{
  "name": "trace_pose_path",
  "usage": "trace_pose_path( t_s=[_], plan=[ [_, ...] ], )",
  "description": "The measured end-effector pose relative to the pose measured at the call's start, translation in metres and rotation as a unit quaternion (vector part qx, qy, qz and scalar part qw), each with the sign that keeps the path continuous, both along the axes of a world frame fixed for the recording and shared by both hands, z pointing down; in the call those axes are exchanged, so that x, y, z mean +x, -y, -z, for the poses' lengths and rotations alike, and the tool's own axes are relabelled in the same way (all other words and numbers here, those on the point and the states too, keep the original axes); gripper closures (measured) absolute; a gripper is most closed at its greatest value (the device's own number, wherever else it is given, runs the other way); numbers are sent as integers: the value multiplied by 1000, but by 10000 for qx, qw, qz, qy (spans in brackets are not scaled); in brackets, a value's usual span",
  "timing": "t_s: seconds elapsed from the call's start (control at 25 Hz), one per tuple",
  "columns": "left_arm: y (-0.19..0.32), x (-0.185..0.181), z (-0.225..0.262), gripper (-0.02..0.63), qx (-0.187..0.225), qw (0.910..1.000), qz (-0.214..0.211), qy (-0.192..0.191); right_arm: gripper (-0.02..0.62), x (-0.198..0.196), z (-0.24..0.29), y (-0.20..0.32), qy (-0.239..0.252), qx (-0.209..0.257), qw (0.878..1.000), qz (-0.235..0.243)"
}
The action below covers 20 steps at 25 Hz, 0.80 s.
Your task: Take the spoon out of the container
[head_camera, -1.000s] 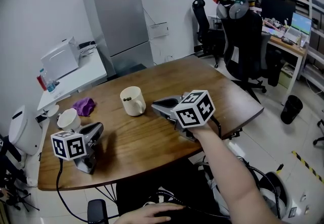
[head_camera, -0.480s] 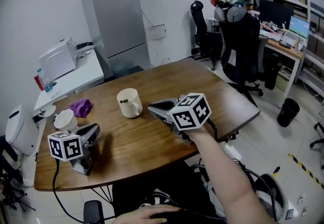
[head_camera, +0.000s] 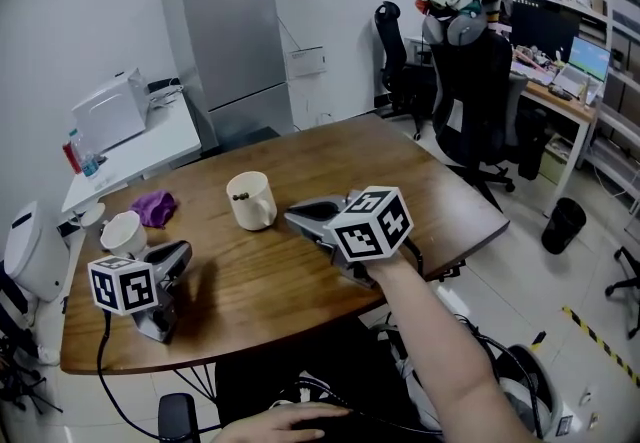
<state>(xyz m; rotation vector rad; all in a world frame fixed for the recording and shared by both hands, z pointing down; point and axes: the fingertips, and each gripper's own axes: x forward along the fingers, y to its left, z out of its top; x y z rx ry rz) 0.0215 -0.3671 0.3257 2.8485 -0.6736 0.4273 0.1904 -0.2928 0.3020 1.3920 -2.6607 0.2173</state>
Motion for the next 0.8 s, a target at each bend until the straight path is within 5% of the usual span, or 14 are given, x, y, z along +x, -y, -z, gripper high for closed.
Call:
trace_pose_path(
  t_s=[0.8],
  plan=[
    [-8, 19, -2, 584, 42, 10000, -23, 23, 588, 4, 20, -7, -265, 383, 9989, -38]
  ],
)
